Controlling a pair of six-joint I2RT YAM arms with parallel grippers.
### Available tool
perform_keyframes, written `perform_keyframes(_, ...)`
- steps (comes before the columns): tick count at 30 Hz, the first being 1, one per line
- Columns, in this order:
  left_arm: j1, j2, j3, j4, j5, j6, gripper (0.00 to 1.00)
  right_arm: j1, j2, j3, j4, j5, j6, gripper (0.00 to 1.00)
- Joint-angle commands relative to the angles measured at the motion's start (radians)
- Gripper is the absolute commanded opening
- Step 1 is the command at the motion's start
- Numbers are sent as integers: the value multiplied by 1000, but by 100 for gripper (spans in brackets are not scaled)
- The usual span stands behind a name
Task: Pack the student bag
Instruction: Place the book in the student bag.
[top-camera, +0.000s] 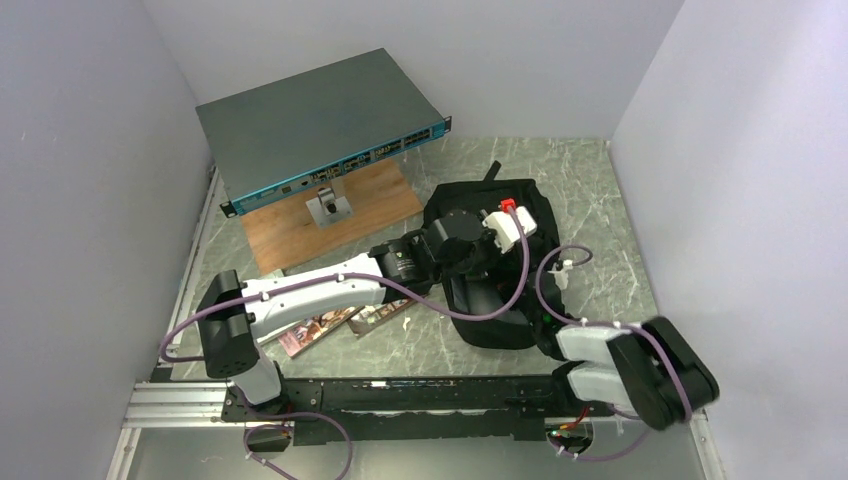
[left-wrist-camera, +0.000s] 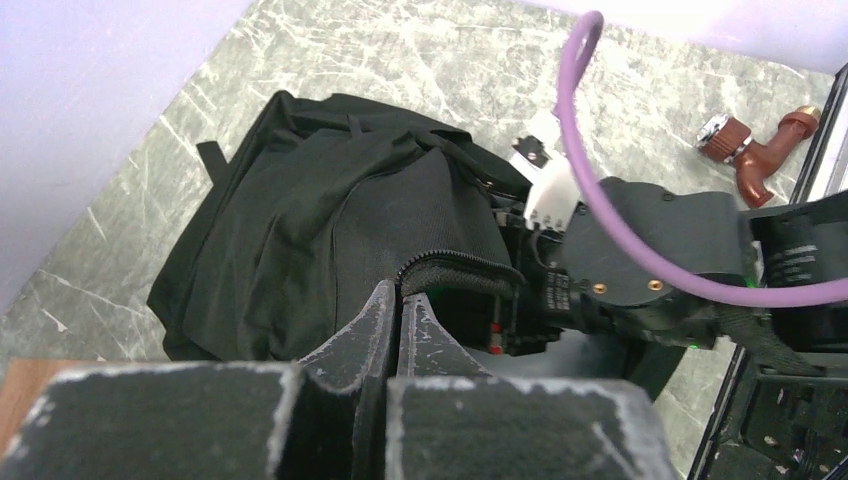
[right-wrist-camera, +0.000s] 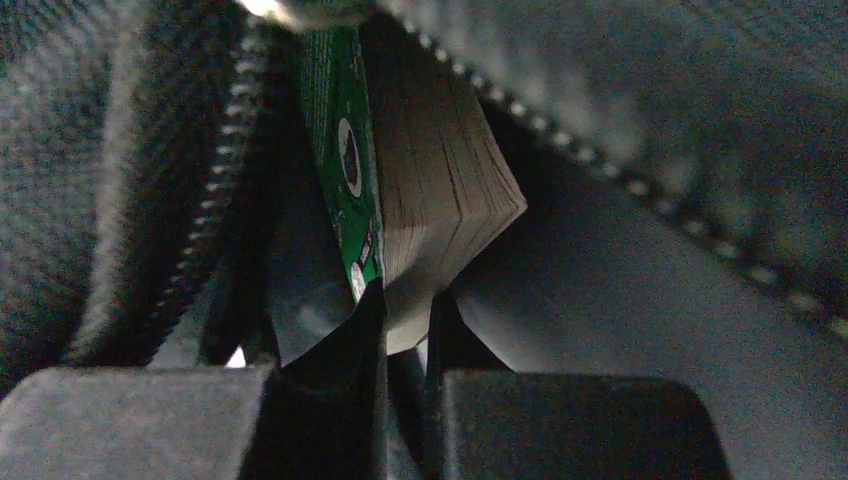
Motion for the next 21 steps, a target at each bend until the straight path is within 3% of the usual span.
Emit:
perform_keyframes(1, -10, 5, 39, 66, 13, -1, 0, -2, 161, 81, 399, 159, 43, 0)
perform_keyframes(4, 7, 17, 34, 63, 19, -6, 0, -2, 255, 99, 474, 133, 32, 3)
perform_keyframes(6, 18, 14, 18, 67, 22, 0, 0, -12, 266, 80, 507, 82, -13, 28)
perform_keyframes(7, 24, 10, 7, 68, 14, 8, 0, -27, 244, 74, 457, 35, -28, 35)
perform_keyframes(9, 35, 2, -8, 60, 11, 22, 0, -41, 127, 75, 221, -34, -91, 52)
perform_keyframes(11, 49, -6, -27, 54, 23, 23, 0, -39, -20, 99, -123, -51, -159, 67)
perform_keyframes(14, 58, -5, -52, 81, 41, 7, 0, -40, -224, 124, -539, -98, -202, 80)
perform_keyframes(21, 61, 23, -47, 74, 126, -61, 0, -38, -769, 302, -1299, -82, -276, 86)
